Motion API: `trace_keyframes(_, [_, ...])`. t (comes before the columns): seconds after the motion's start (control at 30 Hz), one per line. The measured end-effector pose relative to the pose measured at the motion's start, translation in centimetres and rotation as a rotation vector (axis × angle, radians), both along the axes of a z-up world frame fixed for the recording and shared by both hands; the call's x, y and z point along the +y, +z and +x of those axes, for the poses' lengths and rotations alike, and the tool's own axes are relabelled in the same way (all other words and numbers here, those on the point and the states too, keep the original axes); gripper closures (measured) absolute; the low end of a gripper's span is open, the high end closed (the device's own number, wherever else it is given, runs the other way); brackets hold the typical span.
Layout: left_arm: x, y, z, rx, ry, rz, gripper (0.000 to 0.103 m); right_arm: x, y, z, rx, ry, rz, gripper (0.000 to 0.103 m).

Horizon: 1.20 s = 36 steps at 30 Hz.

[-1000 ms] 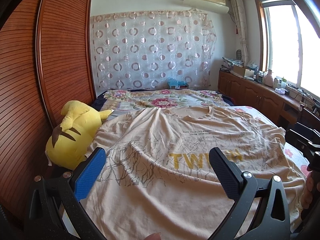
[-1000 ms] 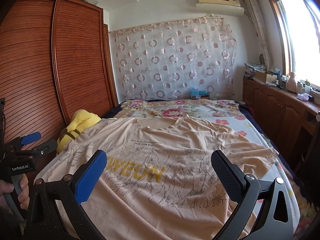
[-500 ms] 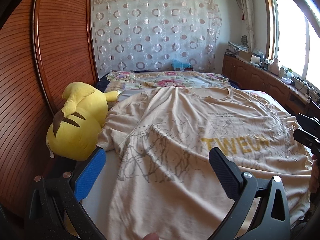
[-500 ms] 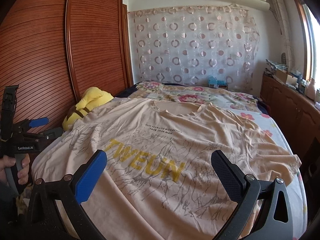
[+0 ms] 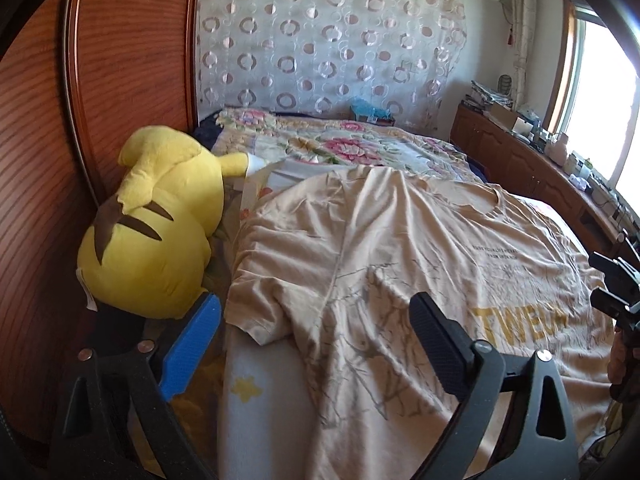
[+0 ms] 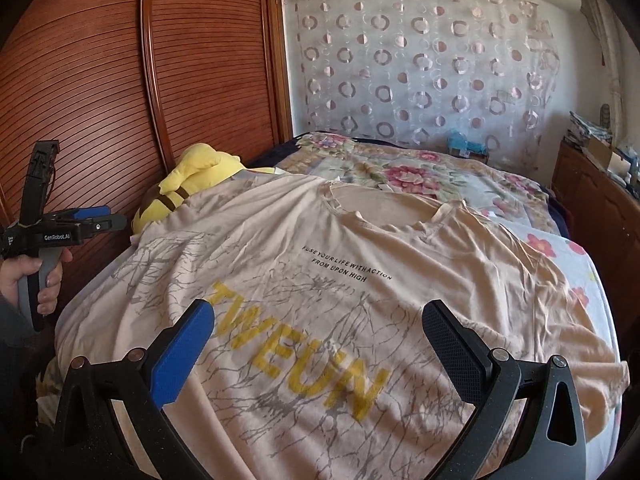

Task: Fold small clothes
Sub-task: 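Move the left gripper to the shirt sleeve and close on it, then fold the held sleeve inward over the shirt body, open left gripper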

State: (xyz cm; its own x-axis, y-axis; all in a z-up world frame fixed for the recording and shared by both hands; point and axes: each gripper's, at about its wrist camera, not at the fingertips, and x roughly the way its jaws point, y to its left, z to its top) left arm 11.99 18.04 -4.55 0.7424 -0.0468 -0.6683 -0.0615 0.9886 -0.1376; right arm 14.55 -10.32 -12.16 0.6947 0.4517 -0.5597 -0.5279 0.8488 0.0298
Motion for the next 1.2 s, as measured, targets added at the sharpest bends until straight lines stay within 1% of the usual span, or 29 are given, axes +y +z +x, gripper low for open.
trace_keyframes(0.07, [1.1,-0.5,1.0,0.024,0.012,-0.031,0.014,0.6,-0.1,0.9,0.006,0.011,-0.006,0.000])
trace_keyframes(0.1, [1.5,-0.6,1.3,0.036,0.015,-0.043,0.019,0.9,0.0,1.3,0.009,0.017,-0.012,0.000])
trace_keyframes(0.17, [2.5,-1.1,2.3,0.060,0.023,-0.076,0.025,1.4,0.0,2.5,0.020,0.028,-0.023,0.000])
trace_keyframes(0.23, [3.6,-1.6,3.2,0.082,0.040,-0.100,0.027,2.0,0.1,3.6,0.031,0.040,-0.026,0.000])
trace_keyframes(0.3, [4.4,-2.2,3.9,0.105,0.051,-0.119,0.036,2.4,0.3,4.6,0.041,0.047,-0.028,0.000])
trace_keyframes(0.33, [4.6,-2.4,4.2,0.118,0.058,-0.123,0.038,2.6,0.3,5.3,0.047,0.053,-0.028,0.000])
trace_keyframes(0.4, [5.2,-3.3,4.8,0.153,0.080,-0.138,0.045,2.9,0.4,6.4,0.060,0.060,-0.026,0.000])
trace_keyframes(0.5, [5.6,-4.2,5.0,0.186,0.089,-0.150,0.050,3.5,0.1,7.7,0.079,0.069,-0.024,0.000])
trace_keyframes(0.63, [5.3,-5.0,4.8,0.228,0.090,-0.142,0.057,4.2,-0.6,8.8,0.100,0.093,-0.029,0.000])
trace_keyframes(0.7, [5.1,-5.0,4.6,0.227,0.080,-0.155,0.069,4.5,-0.8,9.2,0.112,0.103,-0.029,0.000])
trace_keyframes(0.73, [4.9,-4.9,4.5,0.226,0.076,-0.146,0.072,4.6,-0.8,9.5,0.116,0.106,-0.028,0.000])
trace_keyframes(0.83, [4.2,-4.6,4.3,0.215,0.083,-0.064,0.083,4.3,-0.8,10.0,0.116,0.114,-0.028,0.000])
trace_keyframes(0.87, [4.1,-4.4,4.2,0.204,0.087,-0.040,0.094,4.2,-0.8,10.0,0.114,0.113,-0.028,0.000])
trace_keyframes(0.9, [3.9,-3.9,4.1,0.183,0.088,-0.024,0.098,4.1,-0.8,10.1,0.112,0.111,-0.025,0.000])
trace_keyframes(1.0, [3.6,-2.3,3.8,0.130,0.087,-0.002,0.098,3.6,-0.9,10.0,0.113,0.098,-0.010,0.000])
trace_keyframes(1.2, [1.0,1.1,5.3,0.060,0.008,0.023,0.099,2.0,-0.5,9.2,0.096,0.064,0.003,0.000])
